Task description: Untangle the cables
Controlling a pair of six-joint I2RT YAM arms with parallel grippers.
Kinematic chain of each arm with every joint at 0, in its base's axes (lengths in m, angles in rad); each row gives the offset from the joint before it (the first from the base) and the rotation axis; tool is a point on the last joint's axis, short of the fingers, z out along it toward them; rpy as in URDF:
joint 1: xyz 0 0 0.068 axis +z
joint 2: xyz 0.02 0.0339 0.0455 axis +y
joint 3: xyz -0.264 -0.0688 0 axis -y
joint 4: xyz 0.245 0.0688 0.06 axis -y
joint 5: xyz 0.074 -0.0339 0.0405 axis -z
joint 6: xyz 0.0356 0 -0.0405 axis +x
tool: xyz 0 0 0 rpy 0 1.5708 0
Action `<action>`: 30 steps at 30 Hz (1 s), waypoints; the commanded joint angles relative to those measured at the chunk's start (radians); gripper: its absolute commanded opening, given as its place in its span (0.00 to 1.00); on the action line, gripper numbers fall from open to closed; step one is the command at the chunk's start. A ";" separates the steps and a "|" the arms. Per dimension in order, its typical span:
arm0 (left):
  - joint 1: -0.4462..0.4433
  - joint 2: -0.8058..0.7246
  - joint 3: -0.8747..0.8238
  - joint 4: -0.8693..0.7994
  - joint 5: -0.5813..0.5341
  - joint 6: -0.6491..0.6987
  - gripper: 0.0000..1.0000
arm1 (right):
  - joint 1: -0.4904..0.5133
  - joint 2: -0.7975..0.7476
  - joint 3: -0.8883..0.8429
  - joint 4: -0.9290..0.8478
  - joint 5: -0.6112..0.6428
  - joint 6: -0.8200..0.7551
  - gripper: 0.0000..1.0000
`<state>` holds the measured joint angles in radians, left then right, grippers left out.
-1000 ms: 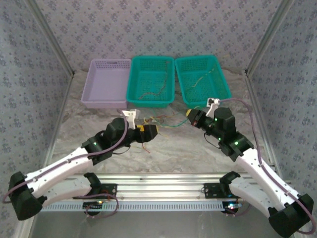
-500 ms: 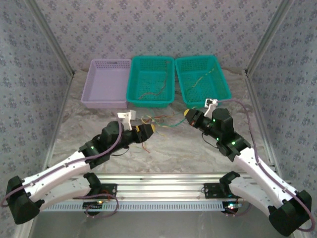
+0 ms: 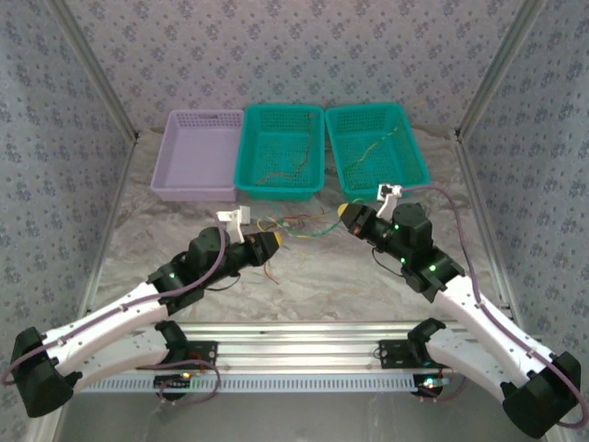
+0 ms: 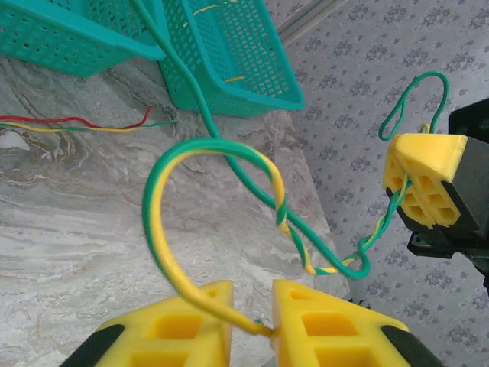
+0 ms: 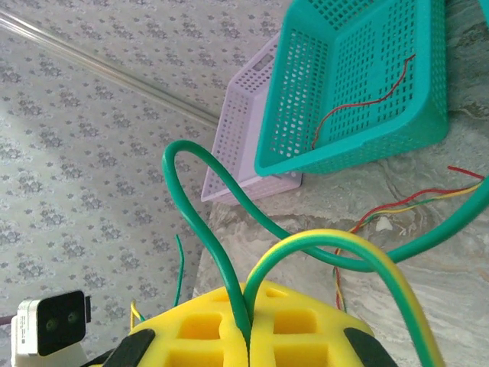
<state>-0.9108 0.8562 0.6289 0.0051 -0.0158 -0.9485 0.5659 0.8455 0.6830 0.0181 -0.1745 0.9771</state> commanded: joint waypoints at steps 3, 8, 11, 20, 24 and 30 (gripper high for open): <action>0.009 -0.034 -0.004 0.049 -0.005 -0.001 0.10 | 0.025 0.009 -0.010 0.031 -0.011 0.012 0.00; 0.009 -0.041 -0.010 0.045 -0.002 -0.002 0.00 | 0.024 0.010 0.000 0.010 -0.006 0.001 0.00; 0.010 -0.066 -0.022 0.034 -0.004 0.010 0.00 | 0.004 0.008 0.044 -0.093 0.005 -0.041 0.05; 0.015 -0.185 -0.050 -0.131 -0.050 0.067 0.00 | -0.141 -0.027 0.091 -0.275 -0.064 -0.103 0.77; 0.020 -0.215 -0.037 -0.186 -0.035 0.092 0.00 | -0.175 -0.025 0.091 -0.281 -0.111 -0.126 0.78; 0.027 -0.215 0.033 -0.203 0.063 0.099 0.00 | -0.115 0.021 -0.007 -0.092 -0.207 -0.078 0.78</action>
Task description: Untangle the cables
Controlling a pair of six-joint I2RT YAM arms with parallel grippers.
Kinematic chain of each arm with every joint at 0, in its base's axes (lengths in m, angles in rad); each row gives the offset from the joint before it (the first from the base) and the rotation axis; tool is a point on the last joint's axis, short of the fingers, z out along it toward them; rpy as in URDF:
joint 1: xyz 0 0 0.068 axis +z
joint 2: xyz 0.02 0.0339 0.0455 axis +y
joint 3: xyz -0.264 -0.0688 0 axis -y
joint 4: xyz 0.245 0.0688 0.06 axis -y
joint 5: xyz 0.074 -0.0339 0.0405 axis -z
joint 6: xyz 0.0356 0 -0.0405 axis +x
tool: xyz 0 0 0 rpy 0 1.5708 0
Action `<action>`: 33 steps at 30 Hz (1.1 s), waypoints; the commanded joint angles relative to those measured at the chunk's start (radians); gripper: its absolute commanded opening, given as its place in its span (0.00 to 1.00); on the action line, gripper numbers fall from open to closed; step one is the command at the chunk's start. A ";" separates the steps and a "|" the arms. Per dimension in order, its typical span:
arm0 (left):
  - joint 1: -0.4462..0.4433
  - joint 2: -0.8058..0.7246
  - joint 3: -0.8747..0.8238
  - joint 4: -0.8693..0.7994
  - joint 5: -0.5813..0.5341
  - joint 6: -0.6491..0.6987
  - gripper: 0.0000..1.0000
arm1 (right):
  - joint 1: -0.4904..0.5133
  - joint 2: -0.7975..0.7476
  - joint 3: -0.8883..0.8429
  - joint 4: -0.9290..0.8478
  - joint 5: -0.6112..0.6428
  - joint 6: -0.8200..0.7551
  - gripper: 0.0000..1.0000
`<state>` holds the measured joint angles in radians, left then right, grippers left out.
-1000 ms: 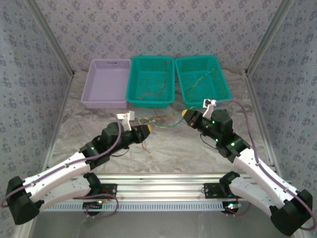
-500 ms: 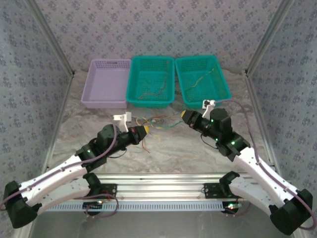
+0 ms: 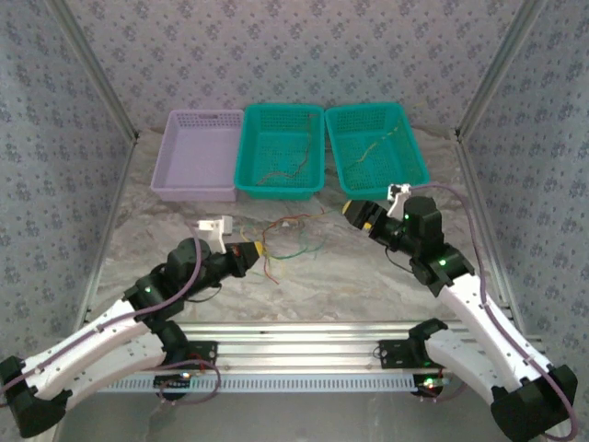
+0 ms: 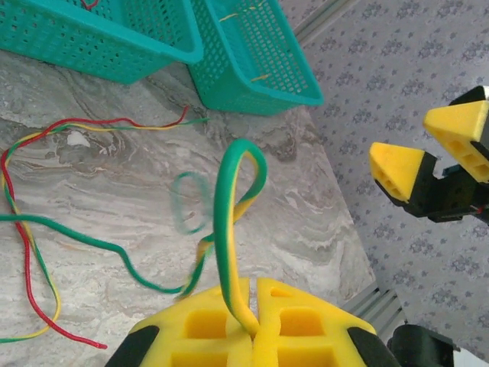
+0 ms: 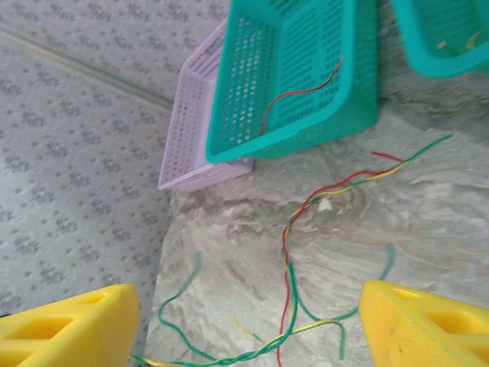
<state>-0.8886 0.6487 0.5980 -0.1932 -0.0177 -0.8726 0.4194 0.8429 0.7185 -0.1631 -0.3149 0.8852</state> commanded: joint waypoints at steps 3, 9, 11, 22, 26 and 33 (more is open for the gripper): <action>0.005 -0.006 0.098 -0.010 0.100 0.004 0.00 | 0.096 0.068 -0.046 0.128 -0.061 -0.005 0.76; 0.004 -0.037 0.130 0.035 0.093 -0.046 0.00 | 0.205 0.113 -0.028 0.108 -0.002 -0.031 0.77; 0.004 -0.050 0.157 -0.027 0.023 -0.054 0.00 | 0.203 0.084 -0.031 0.106 -0.003 -0.029 0.77; 0.006 -0.033 0.232 0.019 0.011 -0.035 0.00 | 0.183 0.040 -0.087 0.033 0.059 0.021 0.73; 0.006 -0.057 0.238 0.013 -0.045 -0.067 0.00 | 0.218 -0.004 -0.229 0.244 0.069 0.119 0.71; 0.004 -0.051 0.203 0.122 -0.102 -0.168 0.00 | 0.348 -0.012 -0.236 0.316 0.200 0.086 0.62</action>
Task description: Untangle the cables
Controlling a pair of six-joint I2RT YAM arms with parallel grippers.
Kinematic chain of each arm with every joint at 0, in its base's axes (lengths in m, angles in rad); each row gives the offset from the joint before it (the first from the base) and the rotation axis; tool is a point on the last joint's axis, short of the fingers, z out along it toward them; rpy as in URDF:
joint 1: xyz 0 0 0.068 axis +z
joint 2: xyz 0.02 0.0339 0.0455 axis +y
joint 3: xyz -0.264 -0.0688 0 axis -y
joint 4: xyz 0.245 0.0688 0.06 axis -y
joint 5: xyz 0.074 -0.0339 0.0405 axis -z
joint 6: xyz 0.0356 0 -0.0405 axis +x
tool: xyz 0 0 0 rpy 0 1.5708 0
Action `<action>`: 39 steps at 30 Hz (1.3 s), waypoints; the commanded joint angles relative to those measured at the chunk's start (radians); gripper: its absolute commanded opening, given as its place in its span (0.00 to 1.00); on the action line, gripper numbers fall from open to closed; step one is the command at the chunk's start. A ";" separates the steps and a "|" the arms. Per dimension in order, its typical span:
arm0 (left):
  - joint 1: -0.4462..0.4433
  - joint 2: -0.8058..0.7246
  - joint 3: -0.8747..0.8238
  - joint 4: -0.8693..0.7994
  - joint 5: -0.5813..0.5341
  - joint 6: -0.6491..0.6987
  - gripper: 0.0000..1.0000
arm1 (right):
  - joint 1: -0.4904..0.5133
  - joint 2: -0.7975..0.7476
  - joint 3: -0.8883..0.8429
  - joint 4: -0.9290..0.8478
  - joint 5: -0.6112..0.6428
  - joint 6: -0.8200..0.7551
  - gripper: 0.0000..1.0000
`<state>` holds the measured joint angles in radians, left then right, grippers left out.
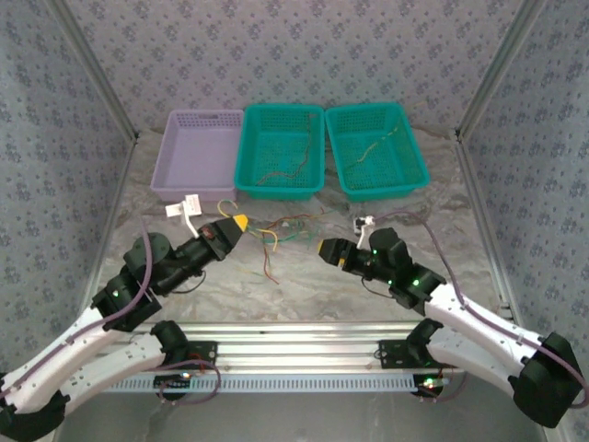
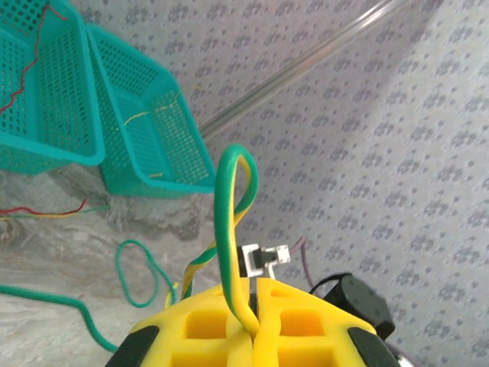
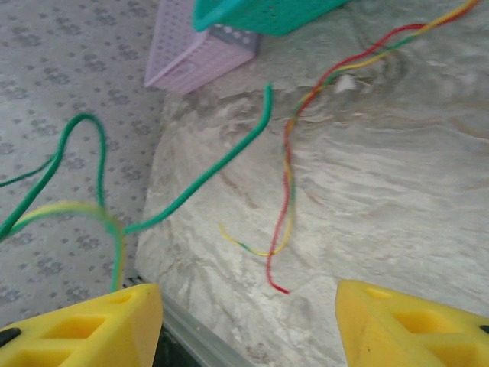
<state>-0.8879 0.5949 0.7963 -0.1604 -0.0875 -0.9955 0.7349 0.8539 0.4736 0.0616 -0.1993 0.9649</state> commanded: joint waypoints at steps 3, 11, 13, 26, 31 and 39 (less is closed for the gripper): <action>0.004 0.020 0.013 0.129 -0.022 -0.050 0.00 | 0.032 -0.035 -0.044 0.150 0.152 0.072 0.60; -0.001 0.020 0.046 0.148 0.029 -0.040 0.00 | -0.116 -0.111 -0.208 0.371 0.132 0.301 0.56; -0.002 0.019 0.046 0.144 0.042 -0.035 0.00 | -0.135 -0.104 -0.193 0.384 0.089 0.308 0.54; -0.014 0.006 -0.011 0.240 0.086 -0.048 0.00 | -0.148 0.107 -0.215 0.730 -0.009 0.474 0.53; -0.026 0.007 -0.025 0.256 0.090 -0.049 0.00 | -0.138 0.183 -0.183 0.813 -0.007 0.474 0.53; -0.030 -0.020 -0.035 0.232 0.069 -0.038 0.00 | -0.154 0.033 -0.166 0.683 0.028 0.402 0.54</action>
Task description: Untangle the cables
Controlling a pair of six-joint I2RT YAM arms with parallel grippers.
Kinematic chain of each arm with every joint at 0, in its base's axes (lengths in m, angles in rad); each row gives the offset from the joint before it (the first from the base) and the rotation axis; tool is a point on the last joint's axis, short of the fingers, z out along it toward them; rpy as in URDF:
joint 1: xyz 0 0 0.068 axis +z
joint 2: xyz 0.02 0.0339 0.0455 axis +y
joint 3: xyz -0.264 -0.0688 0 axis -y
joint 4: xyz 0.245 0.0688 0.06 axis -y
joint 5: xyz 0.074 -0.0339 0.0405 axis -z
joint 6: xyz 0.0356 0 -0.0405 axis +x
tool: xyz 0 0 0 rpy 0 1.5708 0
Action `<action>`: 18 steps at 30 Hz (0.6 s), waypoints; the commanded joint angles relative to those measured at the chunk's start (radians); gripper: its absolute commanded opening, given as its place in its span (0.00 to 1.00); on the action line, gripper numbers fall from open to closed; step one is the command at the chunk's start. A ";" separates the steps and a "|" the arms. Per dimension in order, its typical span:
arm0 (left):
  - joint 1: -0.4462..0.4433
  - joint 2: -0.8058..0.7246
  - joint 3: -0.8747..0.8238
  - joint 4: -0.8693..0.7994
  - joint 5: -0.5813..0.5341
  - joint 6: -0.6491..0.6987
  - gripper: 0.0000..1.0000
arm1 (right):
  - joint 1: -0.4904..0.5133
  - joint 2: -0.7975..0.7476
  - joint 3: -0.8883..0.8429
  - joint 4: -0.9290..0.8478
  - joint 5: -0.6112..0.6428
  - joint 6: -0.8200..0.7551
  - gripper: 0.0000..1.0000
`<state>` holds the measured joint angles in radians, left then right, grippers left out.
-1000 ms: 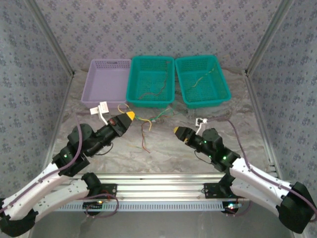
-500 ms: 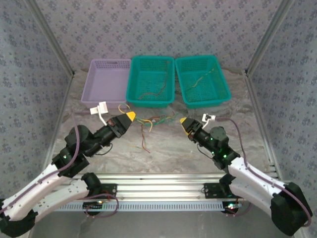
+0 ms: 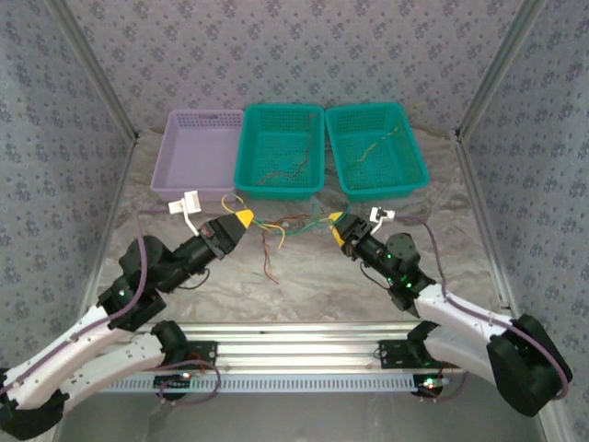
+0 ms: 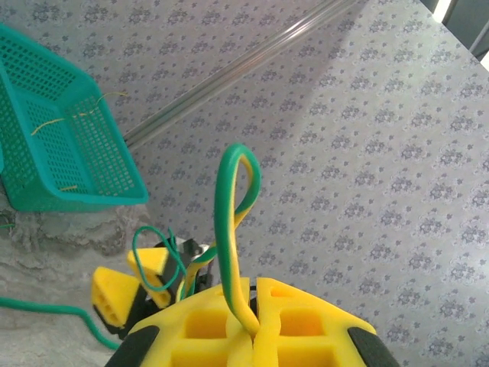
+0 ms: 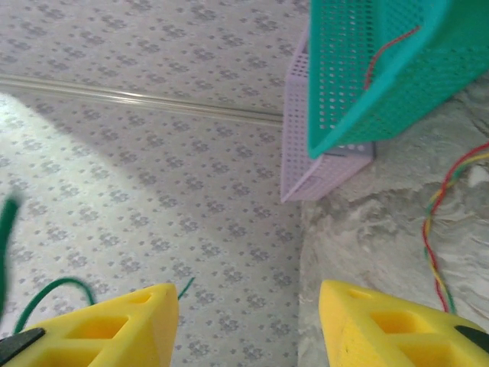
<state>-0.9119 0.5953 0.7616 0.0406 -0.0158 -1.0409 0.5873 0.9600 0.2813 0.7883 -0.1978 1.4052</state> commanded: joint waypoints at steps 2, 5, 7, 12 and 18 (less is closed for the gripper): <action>-0.006 -0.021 0.010 0.018 -0.008 0.014 0.00 | -0.015 -0.130 0.015 -0.088 0.034 -0.044 0.54; -0.006 -0.014 0.010 0.019 -0.006 0.013 0.00 | -0.017 -0.179 0.007 -0.138 0.041 -0.044 0.55; -0.006 -0.011 0.008 0.024 -0.006 0.012 0.00 | -0.018 -0.190 0.000 -0.141 0.038 -0.041 0.55; -0.005 -0.005 0.006 0.040 -0.004 0.009 0.00 | -0.020 -0.195 -0.006 -0.146 0.038 -0.028 0.55; -0.006 -0.003 0.008 0.046 -0.003 0.007 0.00 | -0.012 -0.146 -0.023 -0.097 0.051 0.009 0.55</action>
<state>-0.9119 0.5919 0.7620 0.0422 -0.0162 -1.0405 0.5735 0.7956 0.2771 0.6617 -0.1703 1.3922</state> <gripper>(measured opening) 0.058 0.552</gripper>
